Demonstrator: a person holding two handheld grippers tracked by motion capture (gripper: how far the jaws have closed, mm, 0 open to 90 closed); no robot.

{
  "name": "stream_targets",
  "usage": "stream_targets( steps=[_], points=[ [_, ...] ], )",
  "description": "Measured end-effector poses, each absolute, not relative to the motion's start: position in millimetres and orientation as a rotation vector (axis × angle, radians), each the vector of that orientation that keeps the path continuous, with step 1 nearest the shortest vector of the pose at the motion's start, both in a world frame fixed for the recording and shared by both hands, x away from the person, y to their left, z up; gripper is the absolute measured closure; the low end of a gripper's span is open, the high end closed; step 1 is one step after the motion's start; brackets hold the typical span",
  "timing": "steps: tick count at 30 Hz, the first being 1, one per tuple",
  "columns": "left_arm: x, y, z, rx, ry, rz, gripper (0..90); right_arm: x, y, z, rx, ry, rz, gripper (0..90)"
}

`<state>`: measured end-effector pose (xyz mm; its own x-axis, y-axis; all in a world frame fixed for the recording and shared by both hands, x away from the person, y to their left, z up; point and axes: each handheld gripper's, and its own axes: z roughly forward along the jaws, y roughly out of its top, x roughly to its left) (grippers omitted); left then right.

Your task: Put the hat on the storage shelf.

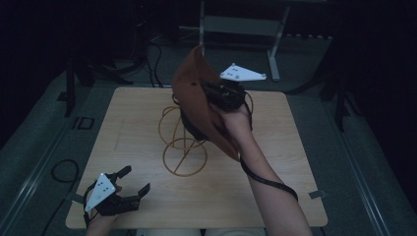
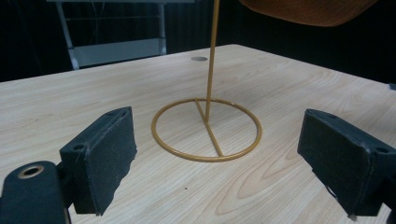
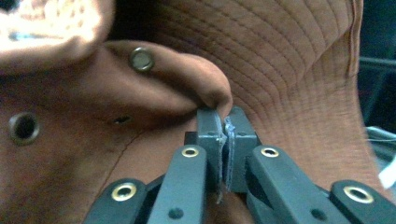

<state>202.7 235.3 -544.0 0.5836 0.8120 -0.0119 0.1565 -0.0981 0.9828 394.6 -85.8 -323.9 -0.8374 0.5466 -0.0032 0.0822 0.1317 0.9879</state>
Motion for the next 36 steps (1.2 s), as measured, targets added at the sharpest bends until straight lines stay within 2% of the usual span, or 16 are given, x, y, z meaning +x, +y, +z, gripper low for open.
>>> stream_targets(
  steps=[7, 14, 17, 21, 27, 33, 34, 35, 36],
  points=[
    [202.6, 239.9, -545.5, 1.584, 0.846, 0.669, 12.2, 396.9, -49.2, -339.7, 0.554, 2.223, 1.653, 84.6],
    [203.3, 242.0, -546.8, 1.576, 0.853, 0.659, 12.4, 399.7, -32.4, -346.8, 0.525, 2.328, 1.581, 78.9],
    [203.5, 242.2, -547.3, 1.575, 0.856, 0.656, 12.4, 401.0, -29.5, -348.1, 0.53, 2.36, 1.564, 71.9],
    [203.6, 242.2, -548.1, 1.576, 0.857, 0.658, 12.4, 401.3, -23.8, -351.5, 0.519, 2.4, 1.504, 56.2],
    [204.0, 242.3, -549.9, 1.574, 0.861, 0.649, 12.4, 401.2, -24.1, -355.3, 0.529, 2.393, 1.488, 49.2],
    [204.1, 244.1, -550.2, 1.569, 0.865, 0.65, 12.4, 400.4, -26.0, -353.2, 0.567, 2.391, 1.453, 35.1],
    [204.1, 244.1, -550.2, 1.569, 0.865, 0.65, 12.4, 400.4, -26.0, -353.2, 0.567, 2.391, 1.453, 35.1],
    [204.2, 244.2, -550.4, 1.567, 0.867, 0.649, 12.4, 399.7, -28.0, -350.8, 0.56, 2.401, 1.463, 28.3],
    [204.3, 244.1, -550.4, 1.567, 0.868, 0.647, 12.4, 399.2, -29.4, -349.2, 0.563, 2.404, 1.485, 27.8]
  ],
)
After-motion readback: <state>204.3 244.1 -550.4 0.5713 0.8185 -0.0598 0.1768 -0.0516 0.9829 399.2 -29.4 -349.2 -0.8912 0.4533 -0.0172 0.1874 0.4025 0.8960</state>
